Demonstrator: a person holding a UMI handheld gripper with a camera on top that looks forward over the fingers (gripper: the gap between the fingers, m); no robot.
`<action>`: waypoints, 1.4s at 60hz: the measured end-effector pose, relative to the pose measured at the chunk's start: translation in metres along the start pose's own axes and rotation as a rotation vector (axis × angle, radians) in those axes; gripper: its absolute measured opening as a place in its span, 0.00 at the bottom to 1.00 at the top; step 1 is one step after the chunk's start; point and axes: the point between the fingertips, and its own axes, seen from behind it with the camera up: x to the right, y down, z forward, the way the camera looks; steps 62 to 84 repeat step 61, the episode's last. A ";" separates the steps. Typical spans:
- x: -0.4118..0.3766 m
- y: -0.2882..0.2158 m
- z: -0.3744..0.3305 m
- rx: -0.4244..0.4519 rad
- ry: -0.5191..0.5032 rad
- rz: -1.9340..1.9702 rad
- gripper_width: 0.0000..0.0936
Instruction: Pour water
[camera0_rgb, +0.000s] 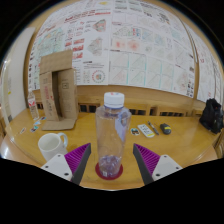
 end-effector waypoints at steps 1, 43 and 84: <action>0.001 -0.001 -0.005 0.000 0.006 0.000 0.92; -0.081 0.049 -0.383 -0.030 0.109 -0.026 0.91; -0.075 0.054 -0.426 -0.021 0.137 0.007 0.90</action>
